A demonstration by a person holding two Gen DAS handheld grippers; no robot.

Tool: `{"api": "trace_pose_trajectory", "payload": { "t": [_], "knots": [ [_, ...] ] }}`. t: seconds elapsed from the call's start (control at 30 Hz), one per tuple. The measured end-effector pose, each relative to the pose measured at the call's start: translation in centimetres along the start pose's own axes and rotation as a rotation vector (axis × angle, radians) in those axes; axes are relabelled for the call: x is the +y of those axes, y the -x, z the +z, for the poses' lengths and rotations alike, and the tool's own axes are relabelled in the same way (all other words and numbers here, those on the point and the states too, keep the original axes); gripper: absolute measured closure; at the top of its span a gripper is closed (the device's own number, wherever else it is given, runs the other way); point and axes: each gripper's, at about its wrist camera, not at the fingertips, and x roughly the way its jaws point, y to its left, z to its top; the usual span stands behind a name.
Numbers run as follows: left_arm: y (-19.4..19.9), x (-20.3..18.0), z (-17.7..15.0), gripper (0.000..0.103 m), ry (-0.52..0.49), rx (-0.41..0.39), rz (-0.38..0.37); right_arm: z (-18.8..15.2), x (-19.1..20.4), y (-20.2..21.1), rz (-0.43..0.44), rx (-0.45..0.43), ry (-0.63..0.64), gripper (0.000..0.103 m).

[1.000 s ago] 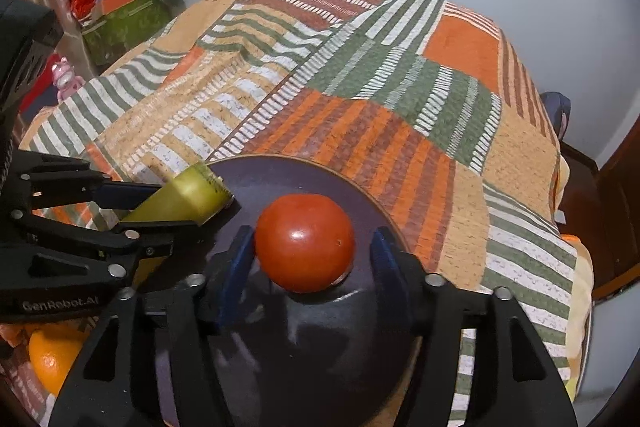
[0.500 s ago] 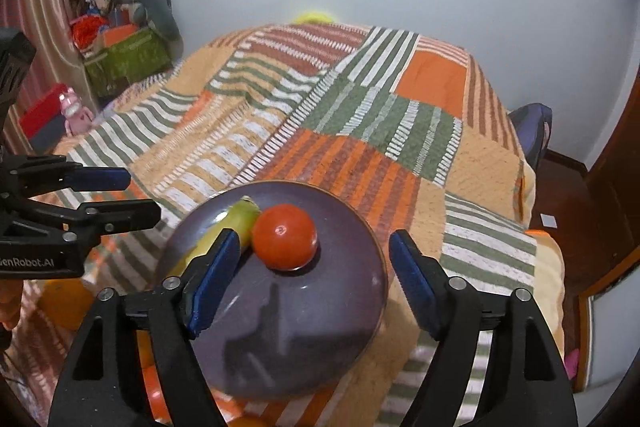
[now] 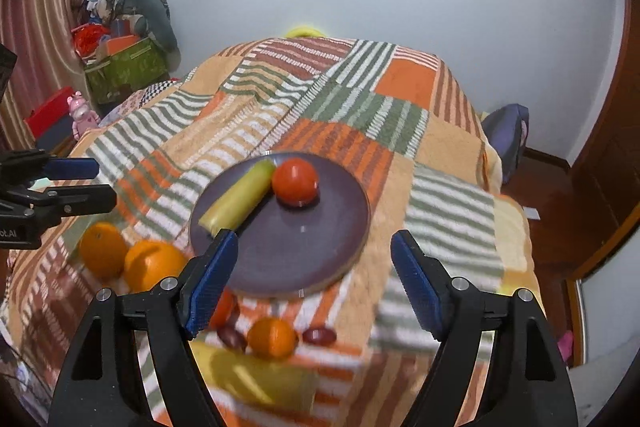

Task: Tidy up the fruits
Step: 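Lift both open grippers away from the purple plate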

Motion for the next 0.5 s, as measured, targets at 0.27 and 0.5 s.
{"api": "trace_pose_trajectory", "payload": {
  "t": [0.27,0.5],
  "knots": [
    [-1.0,-2.0,-4.3,0.039,-0.035,0.079,0.001,-3.6,-1.5,1.6,-0.037,0.051,-0.053,0.026],
    [-3.3,-3.2,-7.0,0.039,-0.036,0.171,-0.006,-6.9,-4.1,1.0,-0.080,0.110,-0.154,0.026]
  ]
}}
